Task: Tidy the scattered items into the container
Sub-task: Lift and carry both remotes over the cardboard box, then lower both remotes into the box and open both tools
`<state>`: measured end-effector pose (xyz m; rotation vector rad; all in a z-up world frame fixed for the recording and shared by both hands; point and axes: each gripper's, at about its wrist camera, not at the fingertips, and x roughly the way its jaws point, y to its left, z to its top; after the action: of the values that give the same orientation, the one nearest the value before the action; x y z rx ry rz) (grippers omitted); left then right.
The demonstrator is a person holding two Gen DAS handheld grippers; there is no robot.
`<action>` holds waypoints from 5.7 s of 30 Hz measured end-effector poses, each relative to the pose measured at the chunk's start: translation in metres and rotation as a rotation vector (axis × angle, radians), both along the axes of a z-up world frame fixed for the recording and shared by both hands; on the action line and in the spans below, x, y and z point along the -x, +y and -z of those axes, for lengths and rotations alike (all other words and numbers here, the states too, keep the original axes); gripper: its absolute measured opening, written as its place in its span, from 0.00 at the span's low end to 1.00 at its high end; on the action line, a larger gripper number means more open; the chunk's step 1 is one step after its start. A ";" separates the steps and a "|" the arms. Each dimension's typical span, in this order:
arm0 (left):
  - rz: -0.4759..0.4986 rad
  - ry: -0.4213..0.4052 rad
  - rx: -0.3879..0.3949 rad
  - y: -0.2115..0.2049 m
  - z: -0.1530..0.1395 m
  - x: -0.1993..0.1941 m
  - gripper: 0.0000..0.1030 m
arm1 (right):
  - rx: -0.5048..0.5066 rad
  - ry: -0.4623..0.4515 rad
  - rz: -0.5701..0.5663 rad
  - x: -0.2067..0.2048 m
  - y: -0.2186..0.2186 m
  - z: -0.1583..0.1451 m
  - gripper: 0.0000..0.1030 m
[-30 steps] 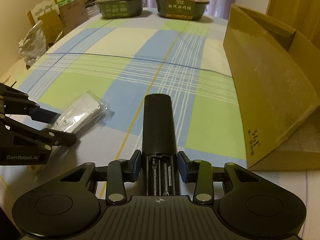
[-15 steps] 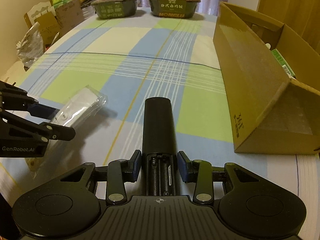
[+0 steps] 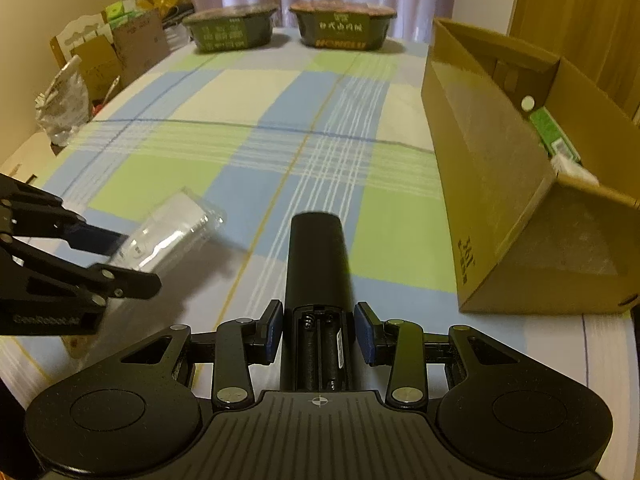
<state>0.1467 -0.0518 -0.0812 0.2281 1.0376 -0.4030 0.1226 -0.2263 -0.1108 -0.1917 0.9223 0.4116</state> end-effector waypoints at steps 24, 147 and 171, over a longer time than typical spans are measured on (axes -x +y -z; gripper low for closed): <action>-0.008 0.013 0.009 -0.001 0.007 0.002 0.32 | 0.028 0.071 -0.037 -0.012 0.002 0.026 0.40; 0.071 -0.138 0.261 -0.213 -0.108 -0.135 0.32 | -0.063 -0.297 0.208 -0.126 -0.182 -0.131 0.39; -0.021 -0.116 0.299 -0.210 -0.086 -0.179 0.32 | -0.046 -0.274 0.181 -0.159 -0.169 -0.110 0.39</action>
<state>0.3261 -0.2616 0.0046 -0.0265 0.8526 -0.5137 0.2820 -0.3957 -0.0003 -0.1177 0.6533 0.2311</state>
